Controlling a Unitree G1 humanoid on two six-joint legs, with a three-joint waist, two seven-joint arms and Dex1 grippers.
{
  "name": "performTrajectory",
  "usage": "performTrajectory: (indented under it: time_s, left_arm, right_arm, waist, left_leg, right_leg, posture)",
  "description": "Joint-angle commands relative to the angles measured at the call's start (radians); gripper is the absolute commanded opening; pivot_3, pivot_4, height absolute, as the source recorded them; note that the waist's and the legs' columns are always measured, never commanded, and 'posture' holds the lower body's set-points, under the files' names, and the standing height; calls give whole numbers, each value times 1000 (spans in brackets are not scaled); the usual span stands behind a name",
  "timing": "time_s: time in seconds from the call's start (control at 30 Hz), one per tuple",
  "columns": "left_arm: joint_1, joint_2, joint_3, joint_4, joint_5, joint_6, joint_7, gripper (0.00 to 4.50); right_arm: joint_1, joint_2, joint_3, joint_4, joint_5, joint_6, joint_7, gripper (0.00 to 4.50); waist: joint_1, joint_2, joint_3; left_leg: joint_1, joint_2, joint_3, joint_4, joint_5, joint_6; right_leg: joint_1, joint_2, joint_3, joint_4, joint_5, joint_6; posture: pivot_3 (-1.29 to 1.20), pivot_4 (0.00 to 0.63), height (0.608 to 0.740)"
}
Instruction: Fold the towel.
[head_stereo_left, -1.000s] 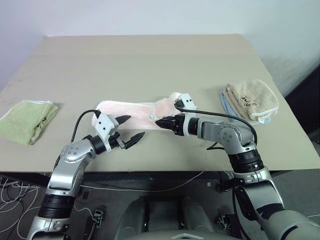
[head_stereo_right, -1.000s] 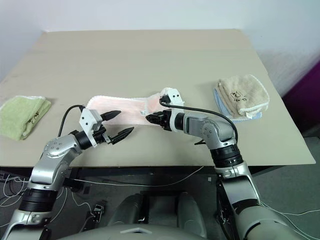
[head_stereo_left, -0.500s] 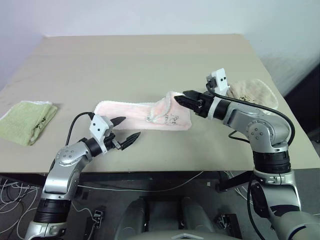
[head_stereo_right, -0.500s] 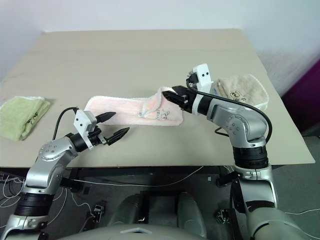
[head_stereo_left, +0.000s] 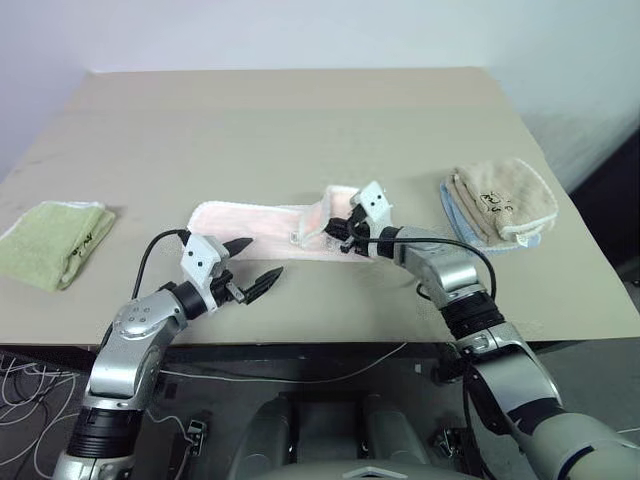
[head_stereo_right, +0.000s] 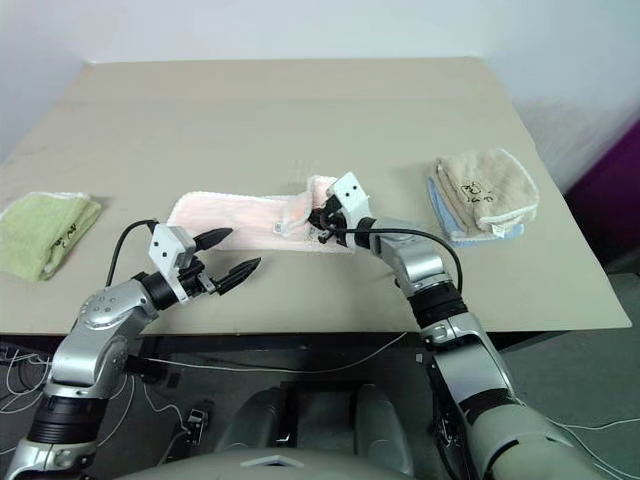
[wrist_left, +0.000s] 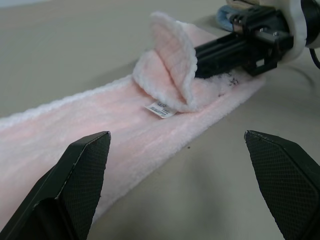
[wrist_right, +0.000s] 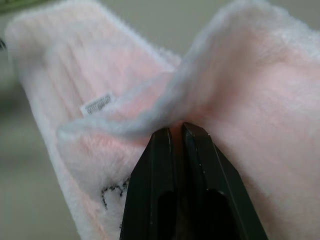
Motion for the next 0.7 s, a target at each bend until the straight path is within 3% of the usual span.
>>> performTrajectory:
  time_s: [0.03,0.23,0.43,0.57,0.7]
  left_arm:
    - [18,0,20,-61,-15,1,13,4500]
    - [44,-17,39,-89,-31,21,56,4500]
    - [123,-104,134,-232,-213,169,187,4500]
    - [190,-198,198,-317,-348,312,378,4500]
    - [208,-297,251,-360,-439,424,605,4500]
  right_arm:
    - [2,27,32,46,-62,-47,11,382]
    - [41,32,14,-9,-86,-71,30,382]
    - [62,-62,-66,-277,-6,-31,118,382]
    - [84,-165,-82,-394,21,-30,217,382]
    - [81,-203,-93,-387,17,-47,242,382]
  waist:
    - [-1,0,0]
    - [-2,0,-1]
    - [1,1,0]
    - [4,0,0]
    - [4,0,0]
  left_leg:
    - [0,0,0,0,0,0]
    - [1,0,0,-1,0,0]
    - [0,0,0,0,0,0]
    - [0,0,-1,0,0,0]
    - [3,0,-4,0,0,0]
  right_leg:
    - [0,0,0,0,0,0]
    - [0,0,0,0,0,0]
    - [0,-1,0,0,0,0]
    - [1,-2,0,-1,0,0]
    - [6,-1,-1,-3,0,0]
  posture:
    - [0,150,740]
    - [0,150,740]
    - [0,150,740]
    - [0,150,740]
    - [0,150,740]
